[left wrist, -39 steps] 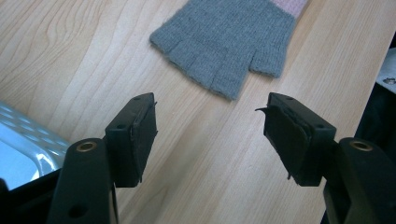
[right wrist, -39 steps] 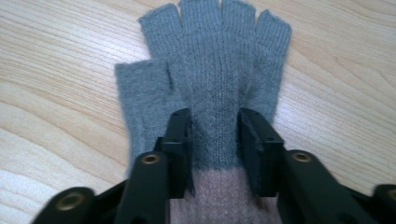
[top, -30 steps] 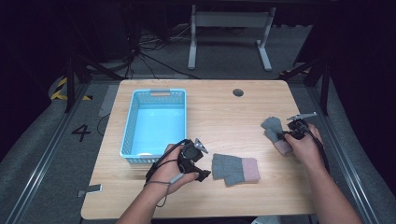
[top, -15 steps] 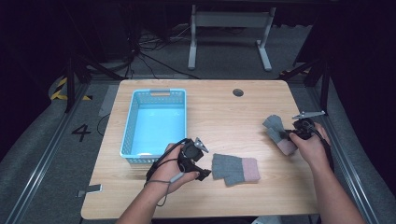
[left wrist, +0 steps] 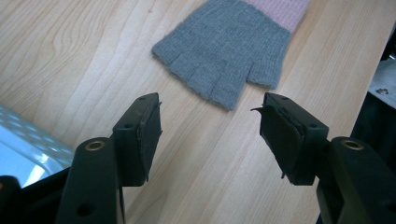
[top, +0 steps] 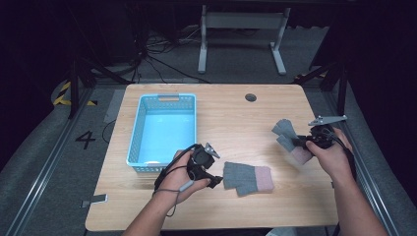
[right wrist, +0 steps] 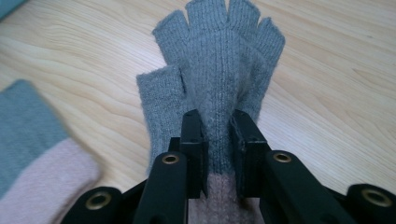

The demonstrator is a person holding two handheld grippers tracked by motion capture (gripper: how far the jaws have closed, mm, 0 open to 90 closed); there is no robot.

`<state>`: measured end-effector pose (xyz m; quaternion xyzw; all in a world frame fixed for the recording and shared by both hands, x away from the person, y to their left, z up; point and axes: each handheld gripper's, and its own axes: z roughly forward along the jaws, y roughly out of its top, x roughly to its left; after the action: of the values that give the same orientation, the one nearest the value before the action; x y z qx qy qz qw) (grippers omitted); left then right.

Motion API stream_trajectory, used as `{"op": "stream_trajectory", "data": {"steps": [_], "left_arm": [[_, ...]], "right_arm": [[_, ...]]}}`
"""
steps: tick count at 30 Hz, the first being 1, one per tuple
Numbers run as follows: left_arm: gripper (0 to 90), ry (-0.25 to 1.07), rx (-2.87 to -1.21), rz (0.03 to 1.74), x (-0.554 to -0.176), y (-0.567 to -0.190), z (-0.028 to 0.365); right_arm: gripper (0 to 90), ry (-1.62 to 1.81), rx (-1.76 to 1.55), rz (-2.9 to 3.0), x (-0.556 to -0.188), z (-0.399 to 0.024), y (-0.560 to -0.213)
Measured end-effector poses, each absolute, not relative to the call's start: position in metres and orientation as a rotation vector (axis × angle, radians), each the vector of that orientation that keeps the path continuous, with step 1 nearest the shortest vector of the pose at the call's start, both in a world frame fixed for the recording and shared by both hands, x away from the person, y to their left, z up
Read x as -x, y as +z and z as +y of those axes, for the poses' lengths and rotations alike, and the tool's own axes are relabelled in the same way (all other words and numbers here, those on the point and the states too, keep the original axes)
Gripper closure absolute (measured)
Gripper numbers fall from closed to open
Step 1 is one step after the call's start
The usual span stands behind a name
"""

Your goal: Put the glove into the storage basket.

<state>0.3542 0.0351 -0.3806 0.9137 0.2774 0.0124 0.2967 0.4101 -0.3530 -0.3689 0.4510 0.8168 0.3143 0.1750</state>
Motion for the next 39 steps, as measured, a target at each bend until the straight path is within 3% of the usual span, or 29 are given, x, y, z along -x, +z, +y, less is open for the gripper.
{"op": "stream_trajectory", "data": {"steps": [19,31,39], "left_arm": [[42.9,0.001,-2.427,0.713,-0.353,-0.378,0.032],[33.2,0.032,-2.372,0.738,-0.355,-0.376,0.036],[43.8,0.024,-2.365,0.71,-0.352,-0.373,0.034]], "right_arm": [[76.1,0.972,-1.051,2.47,-0.38,-0.31,-0.342],[75.8,0.982,-0.918,2.58,-0.369,-0.283,-0.346],[75.5,0.963,-0.83,2.67,-0.364,-0.266,-0.353]]}}
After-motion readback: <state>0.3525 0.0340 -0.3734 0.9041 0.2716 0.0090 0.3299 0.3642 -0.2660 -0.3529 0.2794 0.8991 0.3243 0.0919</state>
